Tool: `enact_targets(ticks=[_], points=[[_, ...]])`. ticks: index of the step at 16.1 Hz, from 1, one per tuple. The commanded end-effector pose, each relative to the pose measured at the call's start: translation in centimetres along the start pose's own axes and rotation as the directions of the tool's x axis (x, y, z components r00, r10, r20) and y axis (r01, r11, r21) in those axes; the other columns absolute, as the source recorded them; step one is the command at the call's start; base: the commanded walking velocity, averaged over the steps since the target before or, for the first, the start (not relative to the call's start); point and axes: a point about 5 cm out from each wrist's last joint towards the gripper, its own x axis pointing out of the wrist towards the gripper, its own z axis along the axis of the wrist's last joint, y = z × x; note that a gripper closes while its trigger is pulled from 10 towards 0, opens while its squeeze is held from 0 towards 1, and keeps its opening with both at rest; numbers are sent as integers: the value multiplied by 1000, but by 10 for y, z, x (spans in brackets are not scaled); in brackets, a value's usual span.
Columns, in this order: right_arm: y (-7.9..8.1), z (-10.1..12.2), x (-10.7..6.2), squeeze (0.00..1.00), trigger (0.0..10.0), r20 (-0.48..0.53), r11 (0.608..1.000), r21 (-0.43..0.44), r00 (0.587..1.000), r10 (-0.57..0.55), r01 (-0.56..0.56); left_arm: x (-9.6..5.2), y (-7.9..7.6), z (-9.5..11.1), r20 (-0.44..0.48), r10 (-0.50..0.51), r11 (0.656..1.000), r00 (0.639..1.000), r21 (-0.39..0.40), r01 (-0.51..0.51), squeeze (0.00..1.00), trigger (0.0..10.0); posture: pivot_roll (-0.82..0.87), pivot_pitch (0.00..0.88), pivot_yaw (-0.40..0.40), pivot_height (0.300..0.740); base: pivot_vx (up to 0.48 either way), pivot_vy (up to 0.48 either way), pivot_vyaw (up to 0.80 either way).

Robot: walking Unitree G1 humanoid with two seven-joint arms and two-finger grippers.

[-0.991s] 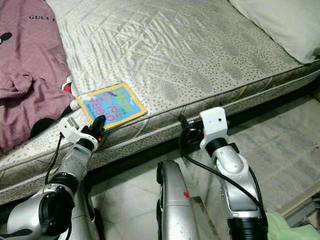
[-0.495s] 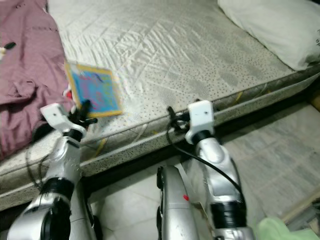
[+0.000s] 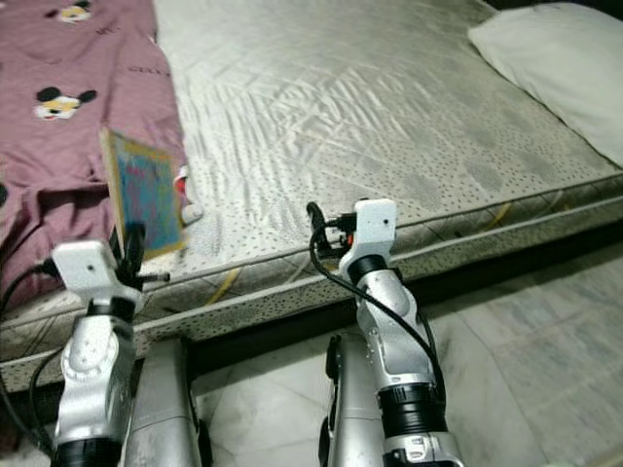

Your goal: Clean up the room

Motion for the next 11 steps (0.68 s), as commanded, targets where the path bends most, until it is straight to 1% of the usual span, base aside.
enact_targets(ticks=[1,4,8,9,10,11], points=[[1,2,3,0,10000,15,1000,11,1000,-2,2,0,-4,9,26,6,1000,1000,27,-7,0,10000,11,23,-22,540,0,0,0],[-1,2,4,0,10000,10,1000,21,1000,-13,12,0,-6,8,15,17,999,1000,38,-17,0,10000,11,24,-22,564,0,0,0],[-8,4,6,0,10000,16,1000,5,999,-29,29,3,-12,10,4,9,999,1000,39,-10,0,10000,-4,24,-27,604,0,0,0],[-8,4,6,0,10000,16,1000,5,999,-29,29,3,-12,10,4,9,999,1000,39,-10,0,10000,-4,24,-27,604,0,0,0],[-9,5,7,0,10000,20,1000,1,999,-29,29,4,-14,11,5,17,999,1000,48,-18,0,10000,-5,24,-29,619,0,0,0],[-9,5,7,0,10000,22,1000,-1,999,-27,27,4,-15,12,3,23,998,1000,54,-23,0,10000,-3,23,-31,624,0,0,0]])
